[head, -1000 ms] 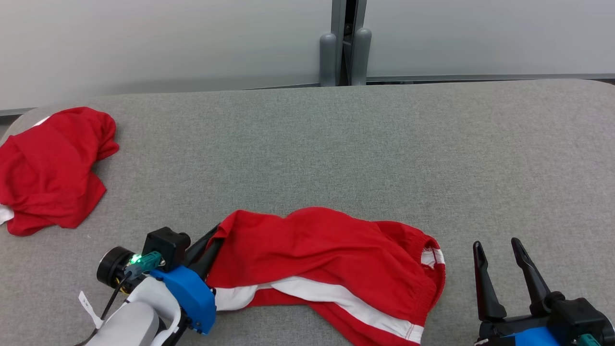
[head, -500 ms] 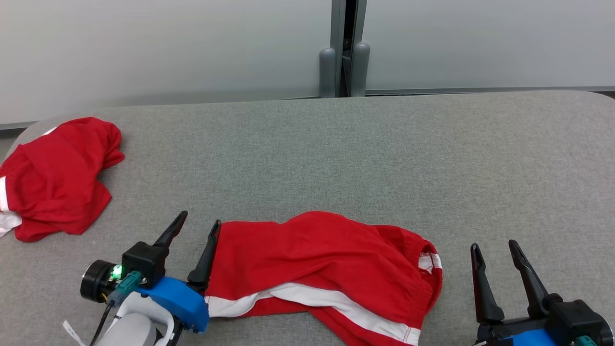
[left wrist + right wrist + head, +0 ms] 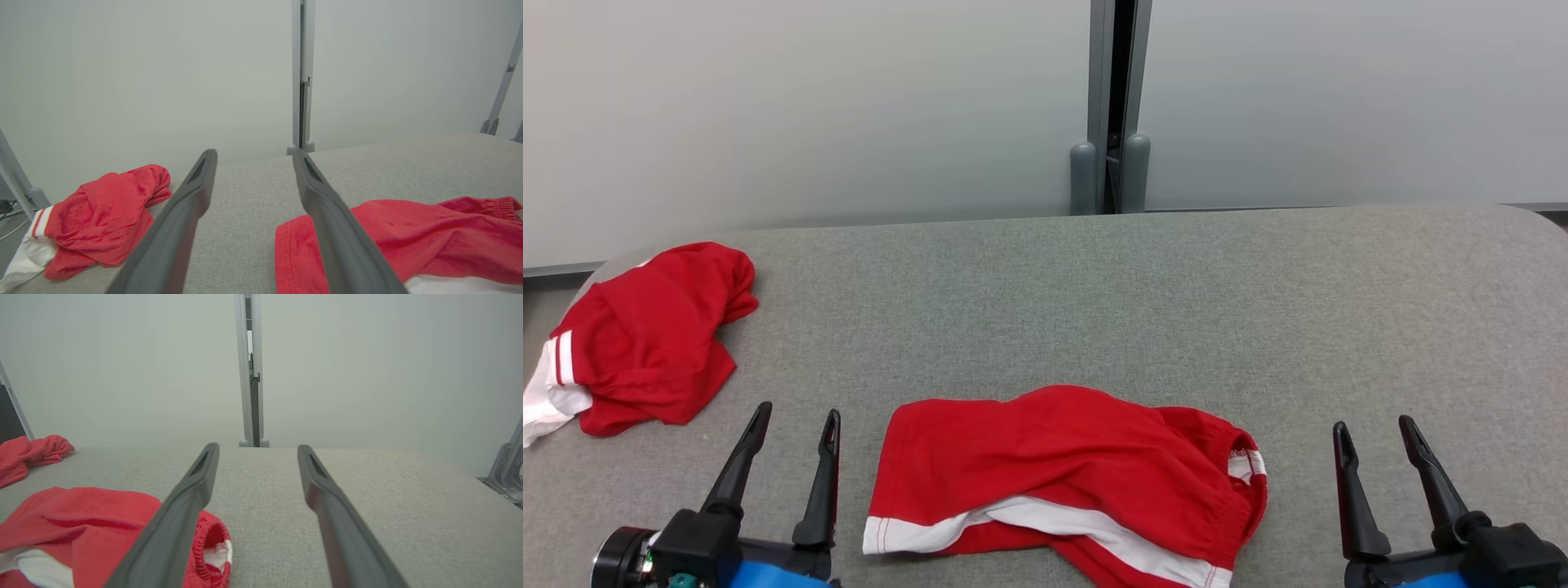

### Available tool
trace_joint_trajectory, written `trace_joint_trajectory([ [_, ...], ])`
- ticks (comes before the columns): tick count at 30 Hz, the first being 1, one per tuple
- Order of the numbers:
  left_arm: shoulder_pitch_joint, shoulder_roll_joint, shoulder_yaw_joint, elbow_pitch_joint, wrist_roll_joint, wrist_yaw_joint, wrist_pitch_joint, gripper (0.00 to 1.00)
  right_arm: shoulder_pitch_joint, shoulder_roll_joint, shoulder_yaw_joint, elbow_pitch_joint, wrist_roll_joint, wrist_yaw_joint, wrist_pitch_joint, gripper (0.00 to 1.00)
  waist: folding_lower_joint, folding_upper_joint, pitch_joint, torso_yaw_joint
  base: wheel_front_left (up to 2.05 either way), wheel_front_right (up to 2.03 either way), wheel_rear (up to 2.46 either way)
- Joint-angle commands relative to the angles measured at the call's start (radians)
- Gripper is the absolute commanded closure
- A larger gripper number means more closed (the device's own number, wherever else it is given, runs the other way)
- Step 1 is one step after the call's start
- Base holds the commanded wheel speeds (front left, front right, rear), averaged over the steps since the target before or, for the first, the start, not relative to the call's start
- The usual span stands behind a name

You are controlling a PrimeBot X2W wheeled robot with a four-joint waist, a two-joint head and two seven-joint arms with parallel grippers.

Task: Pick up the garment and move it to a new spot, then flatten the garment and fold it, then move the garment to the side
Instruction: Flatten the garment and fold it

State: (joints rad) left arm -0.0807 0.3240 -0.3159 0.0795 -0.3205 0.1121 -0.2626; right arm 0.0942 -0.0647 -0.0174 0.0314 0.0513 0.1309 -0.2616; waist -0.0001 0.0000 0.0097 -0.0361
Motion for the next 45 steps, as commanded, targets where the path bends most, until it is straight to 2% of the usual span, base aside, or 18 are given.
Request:
trace_joint_trajectory([
  [1,0.032,-0.004,0.02,-0.017,0.01,-0.005,-0.003,0.0,0.018,0.0,-0.011,-0.009,-0.009,0.0,-0.005,0.0,0.0001,0.0,-0.007,-0.001,0.0,0.0,0.0],
  [9,0.099,-0.041,0.083,-0.044,0.052,-0.04,-0.003,0.0,0.055,0.007,-0.028,-0.019,-0.02,0.0,-0.005,0.0,0.0001,0.0,-0.021,0.01,0.0,0.0,0.0],
  [18,0.085,-0.067,0.122,0.003,0.055,-0.096,-0.003,0.0,0.039,0.01,-0.016,-0.007,-0.023,0.0,-0.005,0.0,0.0001,0.0,-0.017,0.008,0.0,0.0,0.0],
  [31,0.084,-0.102,0.165,0.041,0.068,-0.131,-0.003,0.0,0.046,0.01,-0.018,-0.001,-0.027,0.0,-0.005,0.0,0.0001,0.0,-0.011,0.006,0.0,0.0,0.0],
  [37,0.108,-0.118,0.151,0.096,0.047,-0.17,-0.003,0.0,0.062,0.004,0.026,0.034,-0.014,0.0,-0.005,0.0,0.0001,0.0,-0.008,0.01,0.0,0.0,0.0],
  [45,0.09,-0.12,0.048,0.256,0.049,-0.222,-0.003,0.0,0.125,0.001,0.148,0.135,0.002,0.0,-0.005,0.0,0.0001,0.0,0.02,0.016,0.0,0.0,0.0],
])
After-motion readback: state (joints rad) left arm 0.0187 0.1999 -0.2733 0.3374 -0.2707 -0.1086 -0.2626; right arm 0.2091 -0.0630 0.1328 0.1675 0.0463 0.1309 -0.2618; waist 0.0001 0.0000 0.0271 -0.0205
